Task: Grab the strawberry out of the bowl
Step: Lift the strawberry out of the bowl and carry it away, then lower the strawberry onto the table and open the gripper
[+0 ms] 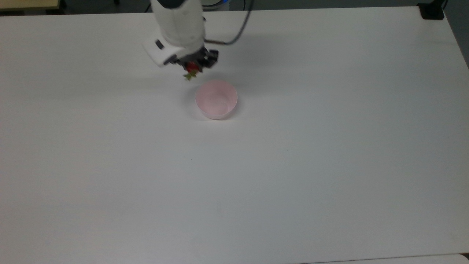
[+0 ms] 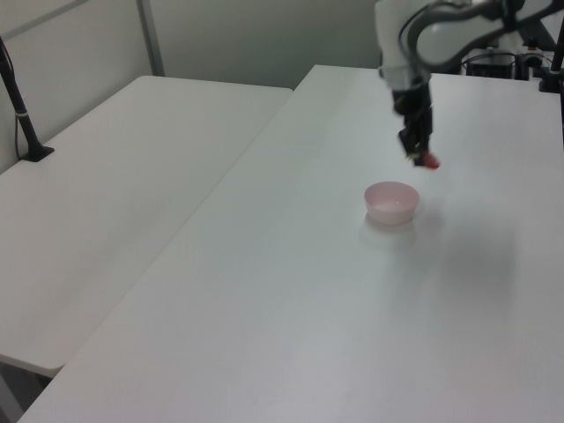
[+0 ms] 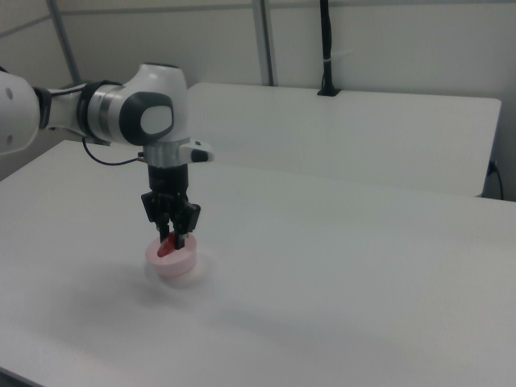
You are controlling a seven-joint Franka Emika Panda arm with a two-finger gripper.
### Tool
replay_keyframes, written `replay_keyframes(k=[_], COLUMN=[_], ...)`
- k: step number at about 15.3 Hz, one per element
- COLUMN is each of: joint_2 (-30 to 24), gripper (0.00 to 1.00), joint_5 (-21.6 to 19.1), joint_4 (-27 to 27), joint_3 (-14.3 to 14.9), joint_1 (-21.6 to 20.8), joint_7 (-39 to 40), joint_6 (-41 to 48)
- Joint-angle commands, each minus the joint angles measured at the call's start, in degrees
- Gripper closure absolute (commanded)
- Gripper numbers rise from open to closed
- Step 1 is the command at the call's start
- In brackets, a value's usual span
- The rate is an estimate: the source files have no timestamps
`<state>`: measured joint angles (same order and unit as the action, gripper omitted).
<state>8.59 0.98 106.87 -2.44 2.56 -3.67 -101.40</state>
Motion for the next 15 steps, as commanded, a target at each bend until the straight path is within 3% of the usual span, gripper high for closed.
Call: replay_keyframes(k=[1,4,9,12,13,15], joint_2=[-2.4,-1.1,2.4,3.9,4.2,4.8], gripper=[0.66,0.66,0.66,0.64,0.56,0.15], joint_5=[3.7,10.7,11.5,11.5,11.5,11.5], joint_4=[4.3,8.3,9.0,9.0,8.9,8.7], joint_3=[0.2,0.2,0.2,0.4,0.4,0.4], joint_1=[5.7,9.3,16.1,17.6,17.5,17.2], joint_7=[11.6,14.0,15.2,15.7,15.7,15.7], joint_6=[2.5,-2.5,-10.5,-14.0,-14.1,-14.0])
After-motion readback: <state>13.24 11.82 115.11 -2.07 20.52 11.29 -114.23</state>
